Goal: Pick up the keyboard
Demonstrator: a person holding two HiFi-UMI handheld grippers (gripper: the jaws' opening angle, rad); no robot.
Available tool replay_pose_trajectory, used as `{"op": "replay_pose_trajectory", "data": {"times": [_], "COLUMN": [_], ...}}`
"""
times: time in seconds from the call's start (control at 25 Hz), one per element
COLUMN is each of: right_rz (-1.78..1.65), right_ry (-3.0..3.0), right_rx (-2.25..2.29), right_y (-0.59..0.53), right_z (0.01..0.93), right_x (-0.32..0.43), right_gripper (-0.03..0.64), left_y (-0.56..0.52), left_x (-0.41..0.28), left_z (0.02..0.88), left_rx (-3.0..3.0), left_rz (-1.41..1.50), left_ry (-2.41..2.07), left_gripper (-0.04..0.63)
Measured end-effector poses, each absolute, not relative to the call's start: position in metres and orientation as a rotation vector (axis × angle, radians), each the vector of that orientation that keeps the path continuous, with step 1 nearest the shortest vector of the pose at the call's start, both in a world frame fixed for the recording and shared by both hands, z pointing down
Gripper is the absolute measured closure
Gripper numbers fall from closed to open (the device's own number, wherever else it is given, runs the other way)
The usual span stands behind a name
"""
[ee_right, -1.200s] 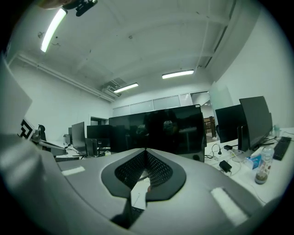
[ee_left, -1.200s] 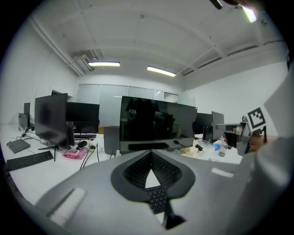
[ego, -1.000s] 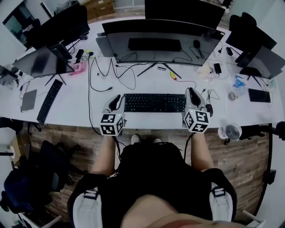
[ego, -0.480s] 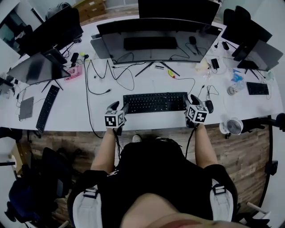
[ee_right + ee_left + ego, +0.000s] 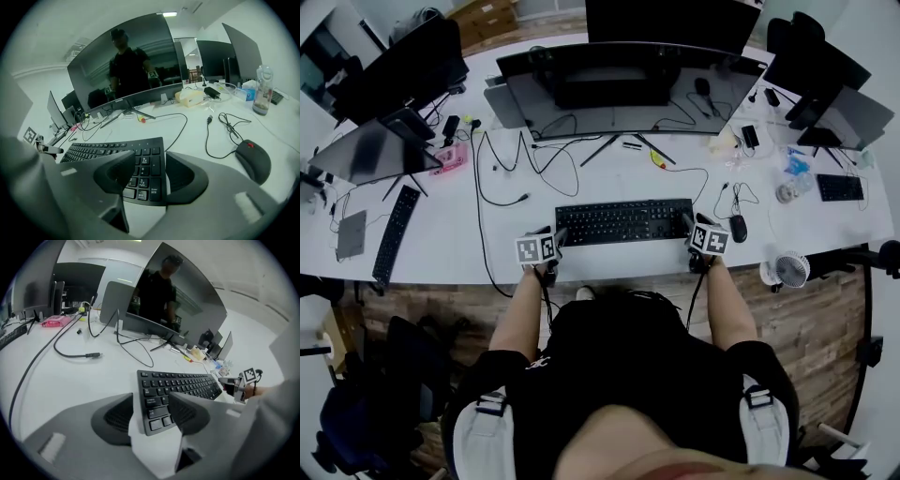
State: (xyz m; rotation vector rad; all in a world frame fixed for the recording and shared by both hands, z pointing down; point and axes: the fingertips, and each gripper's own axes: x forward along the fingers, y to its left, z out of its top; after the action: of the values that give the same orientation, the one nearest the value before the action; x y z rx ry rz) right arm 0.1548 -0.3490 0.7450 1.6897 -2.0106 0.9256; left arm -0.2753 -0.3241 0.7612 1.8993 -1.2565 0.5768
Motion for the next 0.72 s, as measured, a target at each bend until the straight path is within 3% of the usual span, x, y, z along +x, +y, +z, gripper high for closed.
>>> {"op": "replay_pose_trajectory", "data": {"times": [0.72], "right_rz": [1.274], "right_ry": [-2.067], "right_rx": [1.424], "right_y": [-0.358], "right_z": [0.777], "right_x": [0.151], "right_gripper": [0.446], "left_y": [-0.342], "left_x": [-0.26], "left_z": [0.792], "left_rx": [1.86], "left_rz": [0.571], "left_ry": [-1.046], "left_gripper": [0.339]}}
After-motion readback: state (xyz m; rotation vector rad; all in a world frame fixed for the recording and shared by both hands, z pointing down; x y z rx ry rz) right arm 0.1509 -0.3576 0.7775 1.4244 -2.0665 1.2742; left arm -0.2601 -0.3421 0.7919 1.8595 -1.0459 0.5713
